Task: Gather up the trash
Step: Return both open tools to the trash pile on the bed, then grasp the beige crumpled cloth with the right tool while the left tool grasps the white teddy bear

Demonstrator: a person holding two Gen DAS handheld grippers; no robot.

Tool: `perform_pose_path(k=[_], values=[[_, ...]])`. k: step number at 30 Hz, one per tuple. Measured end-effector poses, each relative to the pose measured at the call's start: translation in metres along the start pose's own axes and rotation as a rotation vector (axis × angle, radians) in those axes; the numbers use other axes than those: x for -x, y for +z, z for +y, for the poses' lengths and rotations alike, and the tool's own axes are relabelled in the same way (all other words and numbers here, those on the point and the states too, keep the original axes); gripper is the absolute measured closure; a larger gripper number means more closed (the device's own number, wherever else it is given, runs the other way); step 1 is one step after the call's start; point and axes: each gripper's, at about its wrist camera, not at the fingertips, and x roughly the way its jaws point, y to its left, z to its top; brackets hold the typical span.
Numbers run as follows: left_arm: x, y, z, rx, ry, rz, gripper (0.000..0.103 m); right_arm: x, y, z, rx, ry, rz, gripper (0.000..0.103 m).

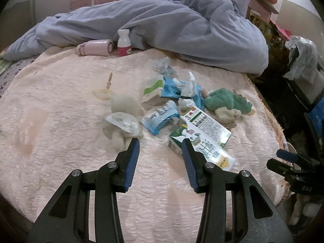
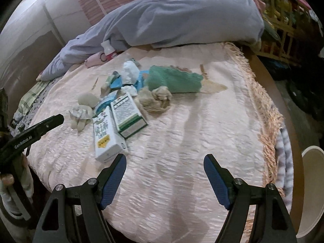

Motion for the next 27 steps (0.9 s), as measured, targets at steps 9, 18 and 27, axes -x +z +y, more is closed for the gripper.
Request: perform_pose_path(k=[9, 18, 27], values=[[0.005, -0.004, 0.01, 0.02, 0.01, -0.009, 0.062, 0.001, 0.004, 0.022, 0.033, -0.004, -0.021, 0.027], [0.003, -0.008, 0.029, 0.052, 0.015, 0.0, 0.062, -0.006, 0.008, 0.03, 0.045, -0.004, -0.01, 0.026], [-0.011, -0.015, 0.065, 0.137, 0.019, 0.041, 0.061, -0.022, 0.019, 0.028, 0.044, -0.014, -0.001, 0.026]])
